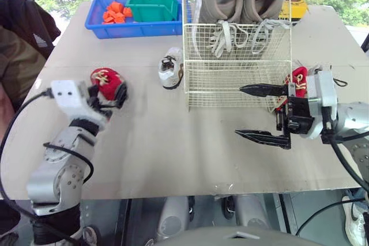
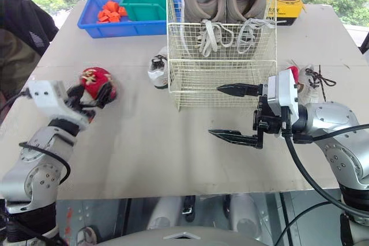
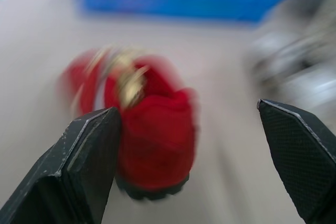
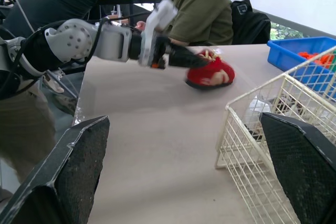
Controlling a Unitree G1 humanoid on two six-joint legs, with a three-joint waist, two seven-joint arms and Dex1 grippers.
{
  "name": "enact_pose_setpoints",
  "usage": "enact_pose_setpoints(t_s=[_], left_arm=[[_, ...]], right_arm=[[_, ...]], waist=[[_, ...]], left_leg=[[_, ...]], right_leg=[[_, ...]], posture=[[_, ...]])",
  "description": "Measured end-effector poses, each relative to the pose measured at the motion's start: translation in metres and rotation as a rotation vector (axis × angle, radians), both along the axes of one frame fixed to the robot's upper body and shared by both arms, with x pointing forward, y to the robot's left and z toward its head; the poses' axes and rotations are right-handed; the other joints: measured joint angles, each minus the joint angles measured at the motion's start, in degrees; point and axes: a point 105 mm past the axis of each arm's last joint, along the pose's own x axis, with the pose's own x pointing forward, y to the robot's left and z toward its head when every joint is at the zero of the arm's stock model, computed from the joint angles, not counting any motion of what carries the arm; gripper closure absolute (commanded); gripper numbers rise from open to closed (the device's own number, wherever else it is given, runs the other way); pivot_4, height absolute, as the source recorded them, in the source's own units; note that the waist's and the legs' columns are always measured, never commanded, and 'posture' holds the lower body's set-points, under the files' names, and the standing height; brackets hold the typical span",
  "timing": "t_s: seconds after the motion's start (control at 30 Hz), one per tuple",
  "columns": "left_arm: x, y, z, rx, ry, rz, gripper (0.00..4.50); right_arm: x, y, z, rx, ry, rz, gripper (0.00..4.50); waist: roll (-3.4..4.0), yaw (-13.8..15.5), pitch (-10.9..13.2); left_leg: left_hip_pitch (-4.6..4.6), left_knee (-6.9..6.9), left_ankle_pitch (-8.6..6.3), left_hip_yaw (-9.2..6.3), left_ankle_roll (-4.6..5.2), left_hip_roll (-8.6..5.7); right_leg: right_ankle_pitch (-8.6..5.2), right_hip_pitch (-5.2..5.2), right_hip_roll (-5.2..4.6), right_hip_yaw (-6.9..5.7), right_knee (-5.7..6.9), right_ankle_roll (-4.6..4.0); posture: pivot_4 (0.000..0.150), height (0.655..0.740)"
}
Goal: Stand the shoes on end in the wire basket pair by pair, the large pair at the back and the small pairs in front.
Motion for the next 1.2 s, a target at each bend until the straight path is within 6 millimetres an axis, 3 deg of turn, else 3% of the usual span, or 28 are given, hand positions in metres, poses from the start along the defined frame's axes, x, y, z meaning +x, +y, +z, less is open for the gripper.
enact_pose_setpoints(t_s=[0.1,0.2,0.6,0.83,0.97,1.1,1.2], left_arm=[[0.013,-0.025,0.007,-0.002,0.007,-0.104,0.0],[0.031,-0.044,-0.001,0.007,0.066,-0.173,0.0],[0.077,-0.058,-0.059,0.051,0.262,-0.137,0.0],[0.093,-0.068,-0.064,0.031,0.216,-0.165,2.97],[0.095,-0.07,-0.065,0.029,0.175,-0.192,4.1],[0.09,-0.068,-0.067,0.033,0.143,-0.206,4.26],[0.076,-0.063,-0.061,0.044,0.059,-0.206,4.28]], right_arm=[[0.001,0.0,0.0,-0.007,0.0,-0.016,0.06],[0.001,-0.002,0.0,-0.015,-0.003,-0.05,0.06],[-0.005,-0.005,0.006,-0.018,-0.031,-0.144,0.06],[-0.005,-0.008,0.007,-0.033,-0.026,-0.187,0.0],[-0.006,-0.009,0.005,-0.035,-0.017,-0.196,0.0],[-0.007,-0.011,0.001,-0.037,-0.002,-0.201,0.0],[-0.007,-0.013,0.002,-0.034,-0.011,-0.209,0.0]], waist=[[0.0,-0.2,-0.01],[-0.01,-0.36,-0.02],[-0.03,-0.36,-0.03],[-0.04,-0.39,-0.03],[-0.05,-0.22,-0.03],[-0.05,-0.36,-0.03],[-0.05,-0.46,-0.02]], left_leg=[[0.09,0.08,-0.05,-0.04,0.11,-0.01],[0.09,0.12,-0.04,-0.04,0.13,-0.03],[0.05,0.26,-0.04,-0.07,0.12,-0.05],[0.03,0.32,-0.05,-0.12,0.15,-0.02],[0.01,0.4,-0.06,-0.18,0.16,-0.02],[-0.03,0.46,-0.09,-0.14,0.21,-0.01],[-0.04,0.46,-0.07,-0.16,0.17,0.03]], right_leg=[[0.0,0.12,0.09,-0.02,0.03,0.01],[0.0,0.14,0.15,-0.01,0.06,0.03],[0.11,0.19,0.2,-0.05,0.05,0.27],[0.11,0.21,0.18,-0.07,0.08,0.25],[0.11,0.25,0.17,-0.12,0.09,0.24],[0.13,0.24,0.14,-0.1,0.07,0.29],[0.13,0.22,0.14,-0.12,0.07,0.29]], posture=[[0.15,0.74],[0.15,0.74],[0.15,0.74],[0.15,0.74],[0.15,0.74],[0.15,0.74],[0.15,0.74]])
